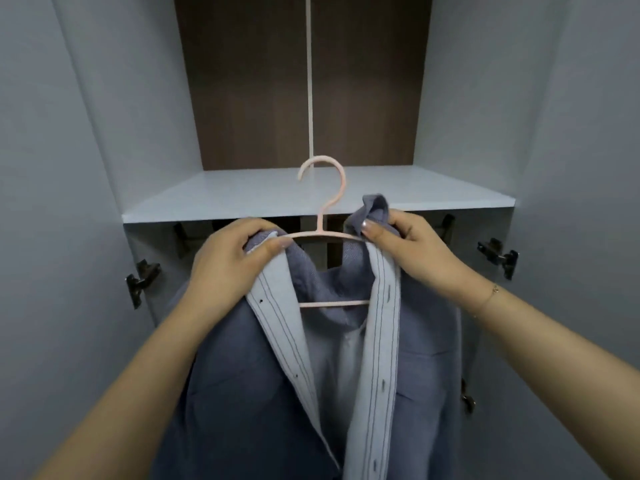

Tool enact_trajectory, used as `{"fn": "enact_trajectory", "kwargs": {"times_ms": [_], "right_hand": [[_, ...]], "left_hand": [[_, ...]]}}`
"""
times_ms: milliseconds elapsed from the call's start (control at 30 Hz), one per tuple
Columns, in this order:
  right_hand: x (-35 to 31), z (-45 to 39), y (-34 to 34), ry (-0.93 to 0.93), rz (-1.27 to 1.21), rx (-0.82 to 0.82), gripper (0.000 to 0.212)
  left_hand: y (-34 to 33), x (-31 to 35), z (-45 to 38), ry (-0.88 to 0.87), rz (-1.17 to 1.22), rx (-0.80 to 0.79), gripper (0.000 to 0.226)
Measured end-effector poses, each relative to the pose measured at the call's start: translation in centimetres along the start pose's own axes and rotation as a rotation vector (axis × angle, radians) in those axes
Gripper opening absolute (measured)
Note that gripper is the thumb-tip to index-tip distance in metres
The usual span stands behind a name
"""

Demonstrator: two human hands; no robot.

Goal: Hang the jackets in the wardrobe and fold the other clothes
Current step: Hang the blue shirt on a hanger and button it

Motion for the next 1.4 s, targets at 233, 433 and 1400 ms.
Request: {"fn": "enact_trajectory", "kwargs": {"times_ms": [233,433,1400], "right_hand": [[-6.2,-11.7,5.5,0.215,0.221,0.418,0.034],[-6.5,-24.7,8.4,0.339,0.484,0.491,0.027],[23.2,-34.4,0.2,-0.461,0.157,-0.334,0.014]], "left_hand": [[4.3,4.3,-14.2,-0.207,0.013,0.118,0.015],[5.3,2.9,-28.0,-0.175,-0.04,0.158,0.019],[-7.4,-20.7,-32.5,0.798,-0.157,-0.809,0.043]]}}
Point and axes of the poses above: each hand's wrist, its own z-axis away from the middle knuckle, its own y-axis out of the back of the hand, x = y × z, the point moved 8 cm from there along -z, towards the middle knuckle, and after that the axes turned 5 degrees about y, right-handed, at the moved point
